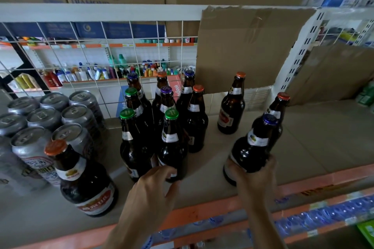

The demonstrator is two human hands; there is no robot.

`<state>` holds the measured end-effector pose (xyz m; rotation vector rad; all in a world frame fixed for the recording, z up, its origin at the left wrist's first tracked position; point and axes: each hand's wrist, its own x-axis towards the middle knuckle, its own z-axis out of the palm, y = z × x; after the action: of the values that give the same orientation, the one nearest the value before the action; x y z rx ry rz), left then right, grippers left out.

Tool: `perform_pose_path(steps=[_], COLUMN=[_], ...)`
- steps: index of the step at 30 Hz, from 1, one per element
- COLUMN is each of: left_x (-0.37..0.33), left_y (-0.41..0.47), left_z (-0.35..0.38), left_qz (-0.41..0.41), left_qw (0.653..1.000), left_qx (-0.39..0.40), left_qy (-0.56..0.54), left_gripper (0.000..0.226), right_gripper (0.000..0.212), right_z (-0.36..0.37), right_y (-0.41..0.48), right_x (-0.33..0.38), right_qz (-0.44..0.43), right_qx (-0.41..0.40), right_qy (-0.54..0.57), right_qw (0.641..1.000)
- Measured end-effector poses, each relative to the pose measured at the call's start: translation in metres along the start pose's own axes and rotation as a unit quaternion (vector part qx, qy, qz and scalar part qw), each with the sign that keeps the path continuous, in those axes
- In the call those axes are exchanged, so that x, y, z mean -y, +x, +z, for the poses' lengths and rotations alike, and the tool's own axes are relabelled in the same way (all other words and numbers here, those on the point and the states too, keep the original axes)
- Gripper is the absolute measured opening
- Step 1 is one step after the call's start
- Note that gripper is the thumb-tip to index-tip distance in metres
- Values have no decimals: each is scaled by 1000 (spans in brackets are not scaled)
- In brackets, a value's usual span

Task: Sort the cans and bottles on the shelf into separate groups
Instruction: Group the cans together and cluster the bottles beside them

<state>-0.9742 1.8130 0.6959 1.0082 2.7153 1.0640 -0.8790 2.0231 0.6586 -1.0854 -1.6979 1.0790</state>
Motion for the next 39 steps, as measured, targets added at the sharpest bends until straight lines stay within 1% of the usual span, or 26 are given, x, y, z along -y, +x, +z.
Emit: perform_pose_path(steps=[2,7,11,13,16,19,22,25,28,32,34,35,37,39], left_x=[3,7,11,12,15,16,19,20,19,18,17,16,12,8], left_y=[1,0,-1,-2,-2,-4,-5,-5,-3,-3,-3,-3,-1,1], left_z=[-2,-10,-15,-17,-19,-18,-17,-19,-20,-20,-19,-19,-18,-17], left_qz=[-2,-7,-6,-6,-9,-22,-23,-22,-22,-15,-16,-17,-15,-8], left_qw=[1000,1000,1000,1000,1000,1000,1000,1000,1000,1000,1000,1000,1000,1000], left_qx=[-4,-15,-9,-5,9,11,9,12,4,0,3,6,12,11], left_qy=[-6,-19,-21,-15,-7,-6,-10,-15,-9,-3,-9,-14,-16,-12], left_gripper=[17,17,16,18,29,17,14,13,18,21,23,24,25,24], right_gripper=[75,64,69,71,73,72,71,75,85,81,95,97,100,94], right_z=[10,30,43,47,51,53,53,54,57,59,60,61,61,60], right_y=[-5,-14,-20,-22,-21,-18,-14,-13,-13,-16,-16,-16,-15,-14], right_x=[5,14,21,22,21,19,19,17,16,17,22,22,20,15], right_qz=[-11,-15,-7,-13,-27,-33,-33,-46,-50,-65,-75,-82,-81,-77], right_qx=[29,129,190,202,222,249,272,279,275,288,284,275,254,254], right_qy=[14,36,84,89,84,91,110,128,133,180,168,160,156,128], right_qw=[999,991,978,975,971,964,956,951,951,939,941,944,951,955])
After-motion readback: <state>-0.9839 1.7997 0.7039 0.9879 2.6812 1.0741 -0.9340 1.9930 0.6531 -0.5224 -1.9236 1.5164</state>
